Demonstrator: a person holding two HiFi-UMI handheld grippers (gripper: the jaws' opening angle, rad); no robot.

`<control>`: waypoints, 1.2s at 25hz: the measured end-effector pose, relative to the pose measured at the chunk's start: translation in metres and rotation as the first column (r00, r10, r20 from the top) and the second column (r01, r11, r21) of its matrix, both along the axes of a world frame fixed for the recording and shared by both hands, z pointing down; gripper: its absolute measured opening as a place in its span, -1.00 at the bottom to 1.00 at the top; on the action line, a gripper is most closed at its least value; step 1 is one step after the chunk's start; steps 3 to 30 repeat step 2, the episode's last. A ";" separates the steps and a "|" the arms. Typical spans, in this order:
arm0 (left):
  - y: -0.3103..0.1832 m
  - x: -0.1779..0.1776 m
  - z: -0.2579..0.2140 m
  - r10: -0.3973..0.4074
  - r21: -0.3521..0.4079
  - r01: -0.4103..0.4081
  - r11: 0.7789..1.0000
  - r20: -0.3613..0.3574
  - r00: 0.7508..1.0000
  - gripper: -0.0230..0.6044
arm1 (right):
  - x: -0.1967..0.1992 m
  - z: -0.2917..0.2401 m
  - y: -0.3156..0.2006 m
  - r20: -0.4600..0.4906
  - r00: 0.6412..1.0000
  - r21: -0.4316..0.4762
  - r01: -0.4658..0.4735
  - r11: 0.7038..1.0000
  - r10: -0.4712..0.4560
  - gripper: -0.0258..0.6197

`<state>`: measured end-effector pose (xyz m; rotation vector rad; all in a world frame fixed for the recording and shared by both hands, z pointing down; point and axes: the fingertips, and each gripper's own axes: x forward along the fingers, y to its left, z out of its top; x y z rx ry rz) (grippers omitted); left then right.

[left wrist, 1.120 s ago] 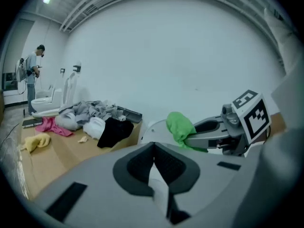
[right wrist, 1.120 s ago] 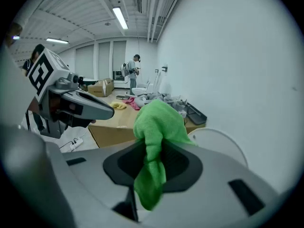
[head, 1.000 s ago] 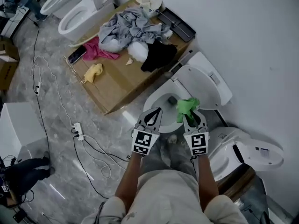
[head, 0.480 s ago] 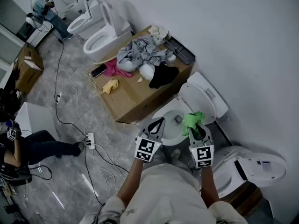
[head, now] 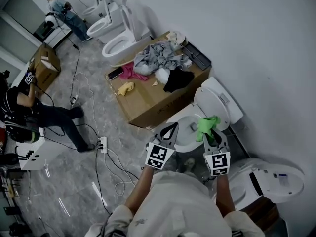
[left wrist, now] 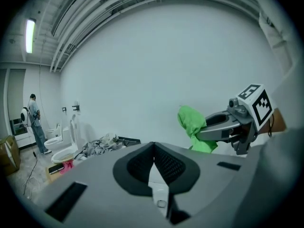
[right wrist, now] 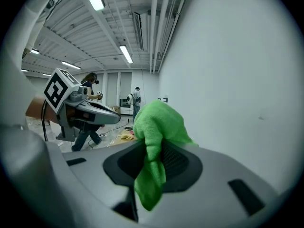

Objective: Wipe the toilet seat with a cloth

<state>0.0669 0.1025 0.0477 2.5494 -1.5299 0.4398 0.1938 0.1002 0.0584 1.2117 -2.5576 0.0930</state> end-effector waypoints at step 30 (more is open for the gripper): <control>0.001 0.004 -0.006 -0.003 0.011 0.003 1.000 0.006 1.000 -0.89 | 0.000 -0.005 0.000 0.009 1.000 0.007 0.015 1.000 -0.015 -0.63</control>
